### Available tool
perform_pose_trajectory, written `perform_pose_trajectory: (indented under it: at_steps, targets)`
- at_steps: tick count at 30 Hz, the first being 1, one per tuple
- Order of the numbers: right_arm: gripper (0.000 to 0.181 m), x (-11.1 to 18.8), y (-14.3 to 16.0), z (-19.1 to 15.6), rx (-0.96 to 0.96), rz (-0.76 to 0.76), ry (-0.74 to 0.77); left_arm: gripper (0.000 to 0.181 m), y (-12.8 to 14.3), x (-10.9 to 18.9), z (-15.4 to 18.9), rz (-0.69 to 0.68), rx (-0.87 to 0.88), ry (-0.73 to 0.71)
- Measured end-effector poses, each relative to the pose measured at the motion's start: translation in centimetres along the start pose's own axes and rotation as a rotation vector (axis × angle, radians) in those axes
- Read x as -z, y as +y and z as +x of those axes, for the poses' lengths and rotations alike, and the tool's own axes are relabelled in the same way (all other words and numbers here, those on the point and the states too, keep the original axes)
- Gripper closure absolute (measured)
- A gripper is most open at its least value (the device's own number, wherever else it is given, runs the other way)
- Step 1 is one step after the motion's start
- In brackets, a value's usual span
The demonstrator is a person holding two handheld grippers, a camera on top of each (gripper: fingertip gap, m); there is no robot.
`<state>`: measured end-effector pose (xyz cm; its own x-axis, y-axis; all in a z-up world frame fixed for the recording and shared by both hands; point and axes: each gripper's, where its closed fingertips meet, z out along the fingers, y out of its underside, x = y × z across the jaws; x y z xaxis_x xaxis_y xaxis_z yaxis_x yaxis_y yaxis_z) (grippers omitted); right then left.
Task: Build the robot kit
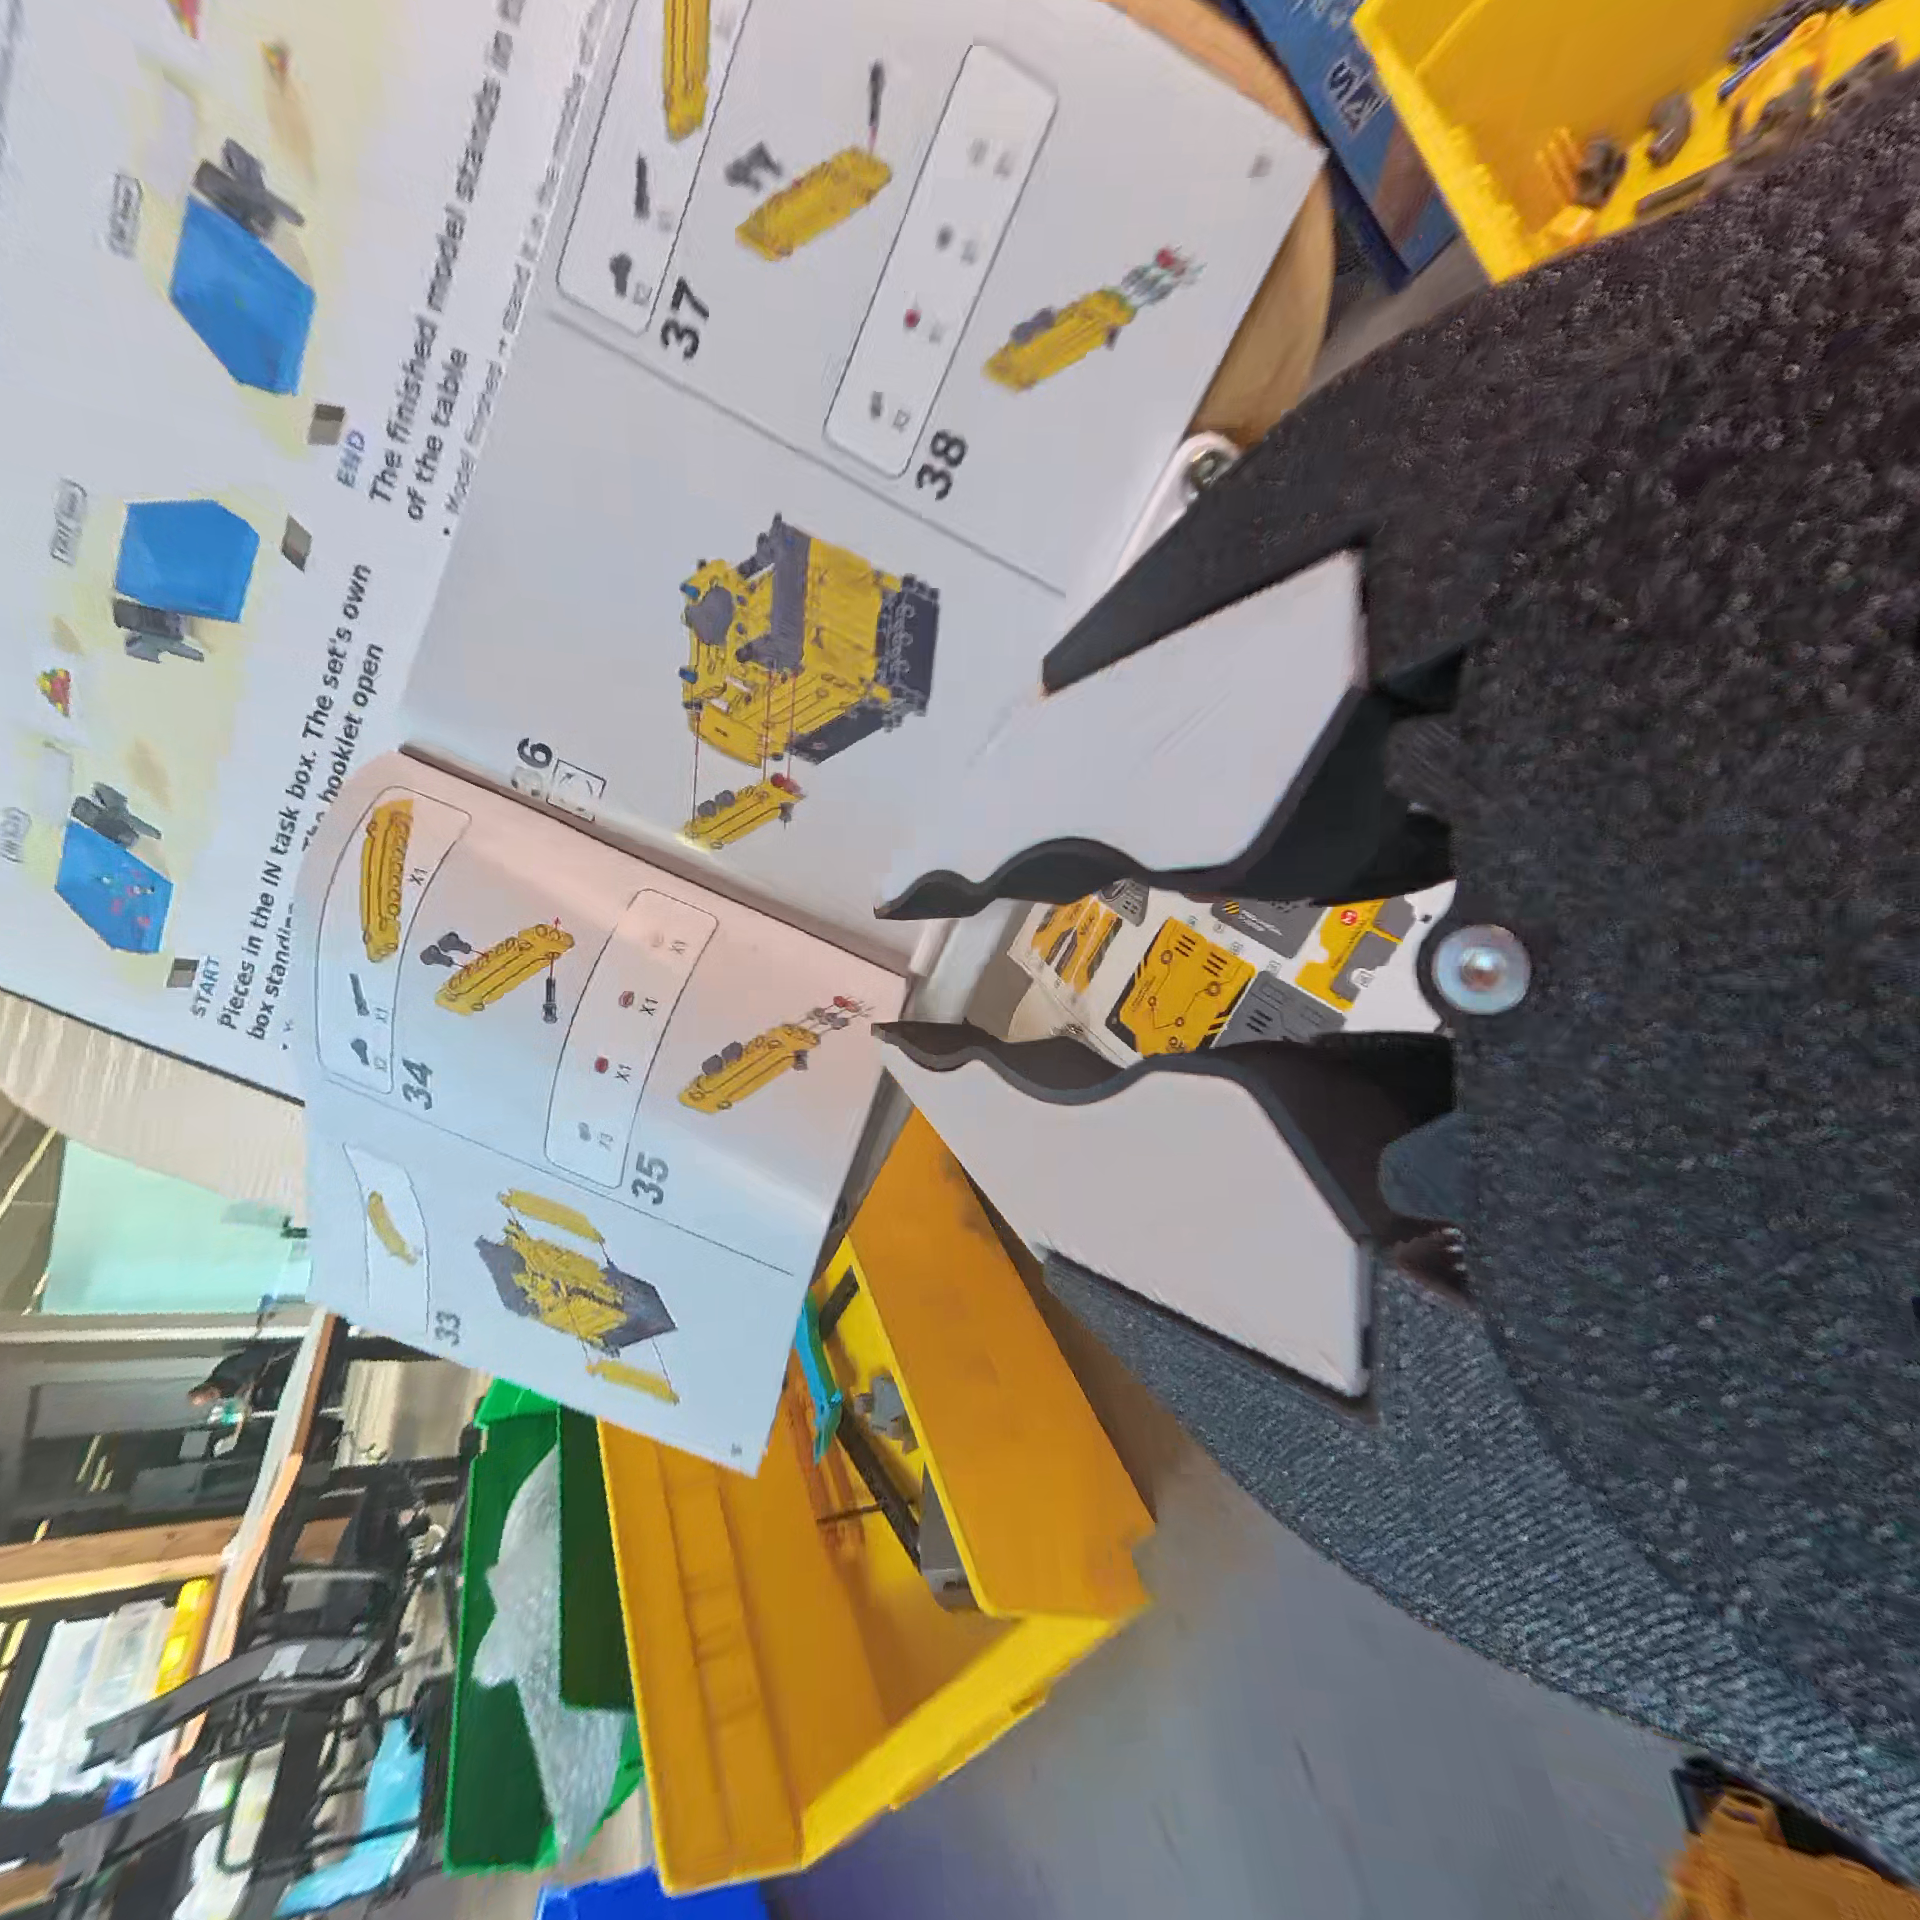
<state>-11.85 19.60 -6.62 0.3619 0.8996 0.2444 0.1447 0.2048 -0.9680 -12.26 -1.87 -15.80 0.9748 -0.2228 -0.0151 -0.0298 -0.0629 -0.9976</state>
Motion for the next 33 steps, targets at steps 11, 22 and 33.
perform_pose_trajectory:
  at_steps: [11,22,33]
  targets:
    - [0.162,-5.9,0.3,-2.1,0.047,-0.049,0.074,0.148,0.6,-0.1,-1.0,-0.030,0.043,-0.014]
    - [0.157,-3.9,0.9,-3.9,0.038,-0.004,-0.196,0.150,0.7,-0.9,-1.2,-0.037,0.011,-0.061]
    - [0.162,-1.7,-1.7,2.3,-0.074,0.092,-0.017,0.150,0.5,-0.6,-1.2,-0.019,0.002,-0.074]
